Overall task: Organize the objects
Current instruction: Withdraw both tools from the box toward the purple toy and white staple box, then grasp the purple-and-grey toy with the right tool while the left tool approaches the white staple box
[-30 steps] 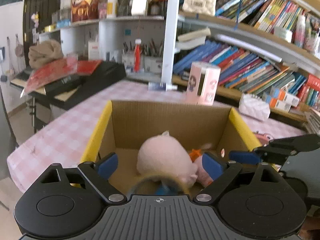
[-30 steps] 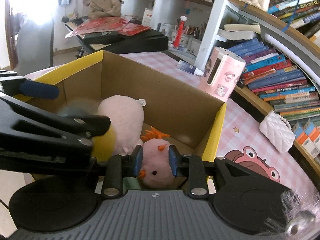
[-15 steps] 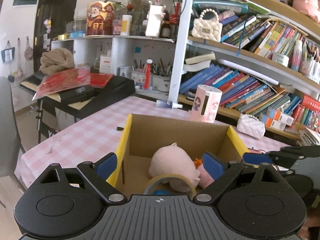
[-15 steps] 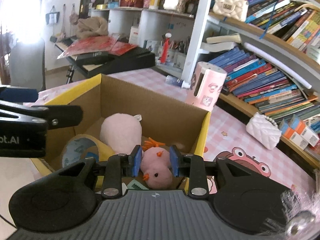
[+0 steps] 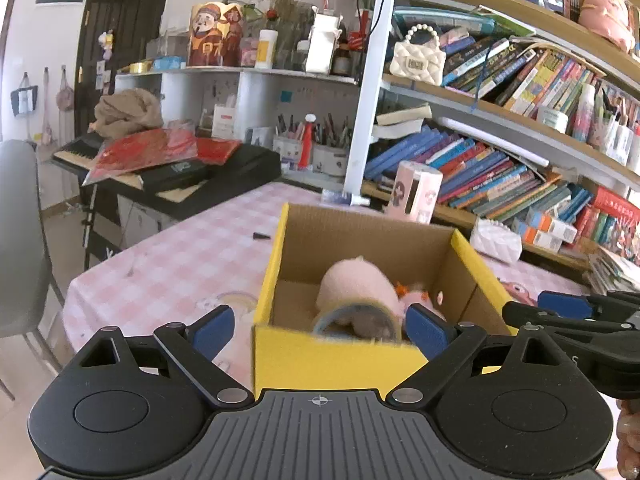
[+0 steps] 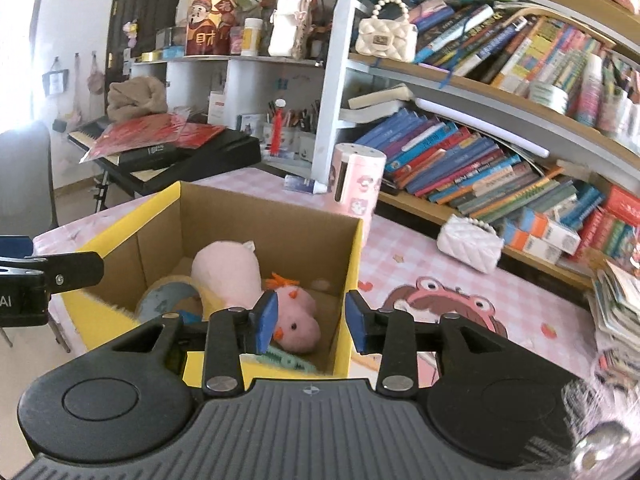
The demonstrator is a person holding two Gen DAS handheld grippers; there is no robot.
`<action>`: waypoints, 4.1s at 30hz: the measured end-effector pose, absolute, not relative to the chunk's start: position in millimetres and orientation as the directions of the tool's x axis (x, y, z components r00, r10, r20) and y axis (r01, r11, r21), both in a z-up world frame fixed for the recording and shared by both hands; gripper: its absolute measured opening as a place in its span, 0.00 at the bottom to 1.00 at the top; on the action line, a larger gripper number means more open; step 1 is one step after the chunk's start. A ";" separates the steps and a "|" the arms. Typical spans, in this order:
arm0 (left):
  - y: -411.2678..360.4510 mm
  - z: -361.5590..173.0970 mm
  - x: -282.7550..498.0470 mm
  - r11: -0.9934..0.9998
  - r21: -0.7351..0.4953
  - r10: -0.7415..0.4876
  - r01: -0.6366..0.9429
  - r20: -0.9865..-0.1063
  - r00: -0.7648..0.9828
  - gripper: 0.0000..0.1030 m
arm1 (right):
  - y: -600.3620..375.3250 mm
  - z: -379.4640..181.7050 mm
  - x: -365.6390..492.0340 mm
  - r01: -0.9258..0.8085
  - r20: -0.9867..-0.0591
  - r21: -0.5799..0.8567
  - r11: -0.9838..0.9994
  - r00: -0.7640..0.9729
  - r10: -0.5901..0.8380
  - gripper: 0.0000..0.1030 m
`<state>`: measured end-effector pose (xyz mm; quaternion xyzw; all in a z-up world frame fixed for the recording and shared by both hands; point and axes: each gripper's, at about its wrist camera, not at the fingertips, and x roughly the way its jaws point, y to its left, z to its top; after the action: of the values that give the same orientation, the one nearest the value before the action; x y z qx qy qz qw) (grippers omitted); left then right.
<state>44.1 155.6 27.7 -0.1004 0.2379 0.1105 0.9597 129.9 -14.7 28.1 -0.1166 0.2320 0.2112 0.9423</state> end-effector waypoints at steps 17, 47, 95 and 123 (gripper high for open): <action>148.6 12.0 -14.2 0.969 -0.091 0.138 -0.230 -0.572 0.808 0.92 | -23.0 -0.1 57.6 -0.395 -0.614 -0.058 0.917 0.738 0.279 0.53; 91.5 -3.1 -40.6 0.997 -0.067 -0.064 0.027 -0.652 0.755 0.92 | -78.8 -20.7 -10.1 -0.182 -0.651 -0.066 0.981 0.753 0.096 0.70; -67.1 -21.6 142.6 0.983 -0.081 -0.175 0.167 -0.703 0.690 0.92 | -241.1 -31.2 153.3 -0.021 -0.711 -0.040 0.999 0.703 -0.013 0.71; -111.5 -17.2 203.7 0.990 0.055 -0.065 0.131 -0.644 0.762 0.91 | -271.1 -27.3 261.2 -0.093 -0.653 0.079 0.993 0.747 0.122 0.71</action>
<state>203.7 -111.5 -17.2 0.0484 0.3409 -0.0523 0.9374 261.2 -271.1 -27.3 0.0207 0.3506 0.0576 0.9345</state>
